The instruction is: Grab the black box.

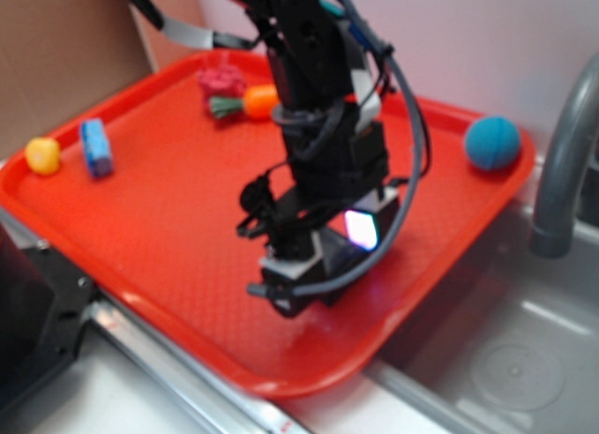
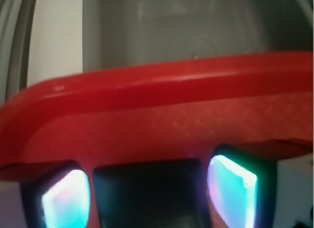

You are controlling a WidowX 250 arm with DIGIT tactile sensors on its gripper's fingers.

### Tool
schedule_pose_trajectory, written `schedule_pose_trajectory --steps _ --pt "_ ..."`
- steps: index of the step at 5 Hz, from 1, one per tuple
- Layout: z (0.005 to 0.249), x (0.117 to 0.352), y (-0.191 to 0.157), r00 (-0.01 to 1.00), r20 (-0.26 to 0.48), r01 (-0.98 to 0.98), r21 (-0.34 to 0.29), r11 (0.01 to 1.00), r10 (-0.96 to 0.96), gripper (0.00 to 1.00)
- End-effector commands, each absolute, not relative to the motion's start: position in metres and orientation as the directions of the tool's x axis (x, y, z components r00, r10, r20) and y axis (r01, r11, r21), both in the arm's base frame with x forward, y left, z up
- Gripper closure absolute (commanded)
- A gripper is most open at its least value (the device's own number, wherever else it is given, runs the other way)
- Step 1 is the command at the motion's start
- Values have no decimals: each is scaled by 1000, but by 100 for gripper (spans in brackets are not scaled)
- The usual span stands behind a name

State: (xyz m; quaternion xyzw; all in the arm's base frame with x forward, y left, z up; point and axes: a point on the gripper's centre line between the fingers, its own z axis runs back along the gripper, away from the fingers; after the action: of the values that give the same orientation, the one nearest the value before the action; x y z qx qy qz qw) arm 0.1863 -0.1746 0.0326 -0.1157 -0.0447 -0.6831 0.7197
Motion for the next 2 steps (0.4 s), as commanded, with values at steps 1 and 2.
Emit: schedule_pose_trajectory --steps 1,2 --pt "30 172 -173 82 162 992 -110 65 -983 0" --pt "26 170 -166 96 131 991 -105 83 -987 0"
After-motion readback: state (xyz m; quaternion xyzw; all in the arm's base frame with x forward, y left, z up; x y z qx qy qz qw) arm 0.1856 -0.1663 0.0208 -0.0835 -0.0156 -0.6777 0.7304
